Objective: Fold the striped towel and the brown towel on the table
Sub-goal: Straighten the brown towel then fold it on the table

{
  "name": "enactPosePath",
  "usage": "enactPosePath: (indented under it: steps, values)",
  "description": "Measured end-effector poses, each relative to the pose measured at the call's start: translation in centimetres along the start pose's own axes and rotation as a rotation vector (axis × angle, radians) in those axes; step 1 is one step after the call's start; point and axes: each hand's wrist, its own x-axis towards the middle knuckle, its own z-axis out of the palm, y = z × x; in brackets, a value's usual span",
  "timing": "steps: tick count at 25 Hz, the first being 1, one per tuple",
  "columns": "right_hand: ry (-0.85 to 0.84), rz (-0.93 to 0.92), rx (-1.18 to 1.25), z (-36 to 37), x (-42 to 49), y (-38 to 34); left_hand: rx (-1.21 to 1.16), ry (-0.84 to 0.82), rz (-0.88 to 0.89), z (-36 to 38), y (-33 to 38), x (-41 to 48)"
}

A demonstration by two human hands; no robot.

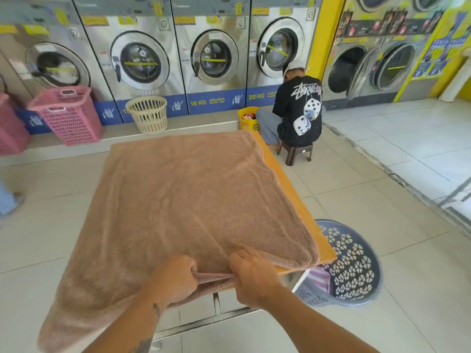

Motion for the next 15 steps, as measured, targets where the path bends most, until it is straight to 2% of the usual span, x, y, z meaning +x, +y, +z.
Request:
enactPosePath:
  steps: [4,6,9,15]
  values:
    - [-0.23,0.023,-0.065,0.0,-0.4,1.9,0.098,0.135,-0.097,1.5,-0.2,-2.5]
    - [-0.286,-0.011,-0.122,0.4,-0.2,2.3,0.153,0.181,-0.142,2.6,-1.6,-4.0]
    - [-0.278,-0.064,-0.205,1.4,-0.2,2.0,0.209,0.244,-0.256,3.9,-3.6,-6.4]
    - [-0.191,0.036,-0.392,1.9,0.7,1.2,0.158,0.371,-0.308,4.3,-7.2,-8.2]
